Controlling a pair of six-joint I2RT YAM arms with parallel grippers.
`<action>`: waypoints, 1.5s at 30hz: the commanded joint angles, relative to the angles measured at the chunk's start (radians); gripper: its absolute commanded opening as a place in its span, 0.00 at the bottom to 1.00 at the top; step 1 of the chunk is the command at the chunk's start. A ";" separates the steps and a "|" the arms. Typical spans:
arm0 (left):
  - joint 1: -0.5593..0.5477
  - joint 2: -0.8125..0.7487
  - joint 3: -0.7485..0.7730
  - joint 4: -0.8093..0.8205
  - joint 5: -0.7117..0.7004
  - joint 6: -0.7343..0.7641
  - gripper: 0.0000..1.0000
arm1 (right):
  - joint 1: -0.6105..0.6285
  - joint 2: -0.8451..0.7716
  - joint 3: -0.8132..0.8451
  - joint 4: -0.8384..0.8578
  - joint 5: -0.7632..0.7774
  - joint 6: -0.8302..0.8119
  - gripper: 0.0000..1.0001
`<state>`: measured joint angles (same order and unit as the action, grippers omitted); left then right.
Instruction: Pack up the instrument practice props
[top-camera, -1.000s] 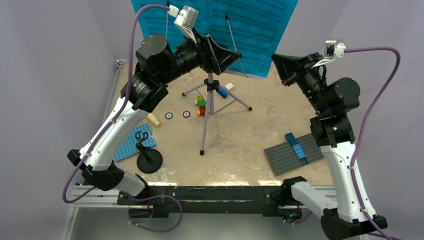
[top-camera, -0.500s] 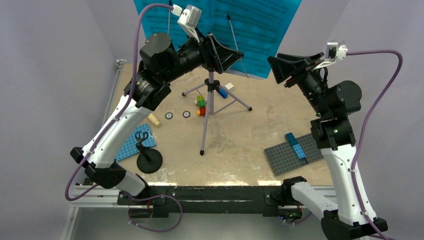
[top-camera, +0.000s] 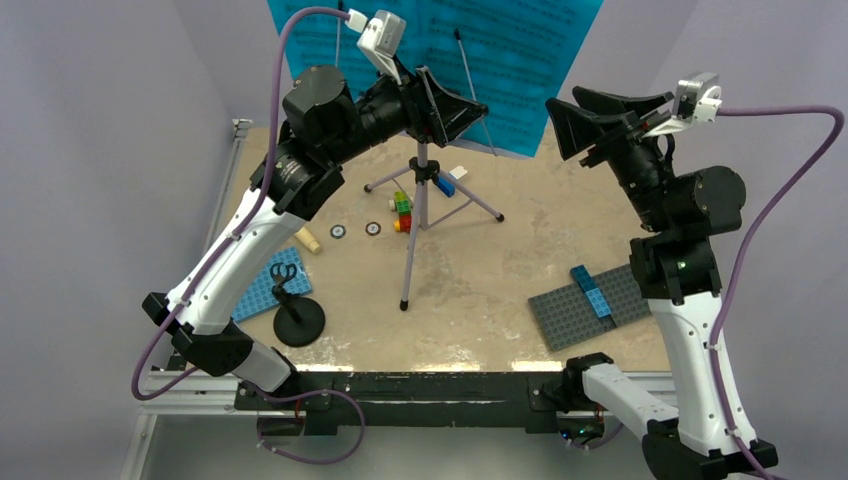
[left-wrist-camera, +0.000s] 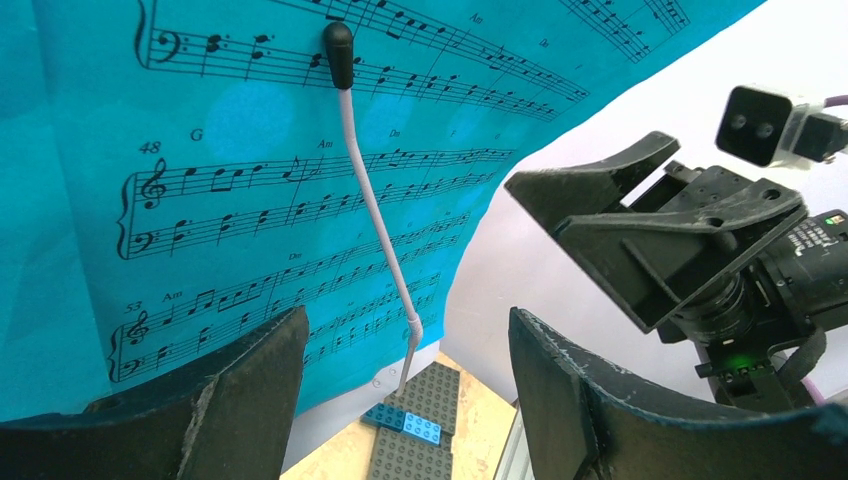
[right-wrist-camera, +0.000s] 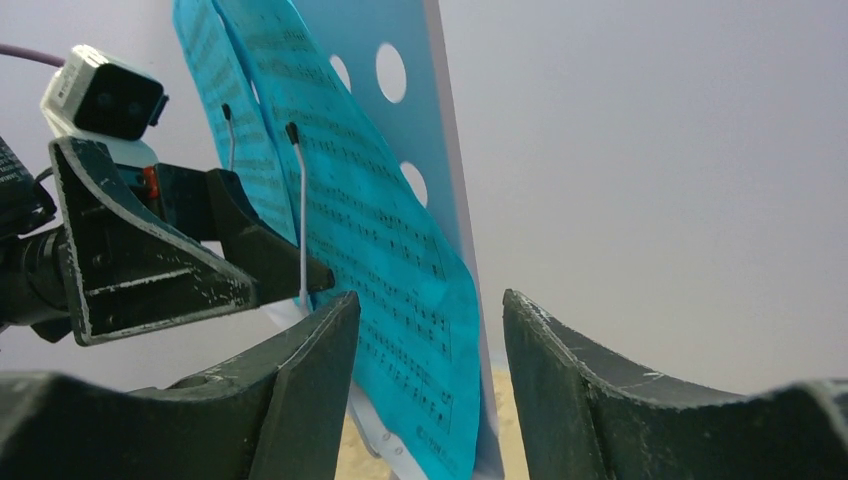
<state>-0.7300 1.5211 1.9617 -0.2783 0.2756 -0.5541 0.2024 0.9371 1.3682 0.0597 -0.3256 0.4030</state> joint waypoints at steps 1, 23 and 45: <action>-0.008 0.000 0.046 0.021 0.004 0.004 0.76 | 0.002 0.006 0.042 0.122 -0.013 -0.064 0.58; -0.007 -0.015 0.034 0.011 0.000 -0.004 0.76 | 0.012 0.159 0.215 0.155 -0.102 -0.133 0.26; -0.006 -0.133 -0.141 0.243 -0.097 0.037 0.78 | 0.014 0.156 0.220 0.129 -0.056 -0.104 0.00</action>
<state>-0.7300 1.4227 1.8339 -0.1722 0.2089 -0.5472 0.2111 1.1061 1.5616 0.1791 -0.4084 0.2878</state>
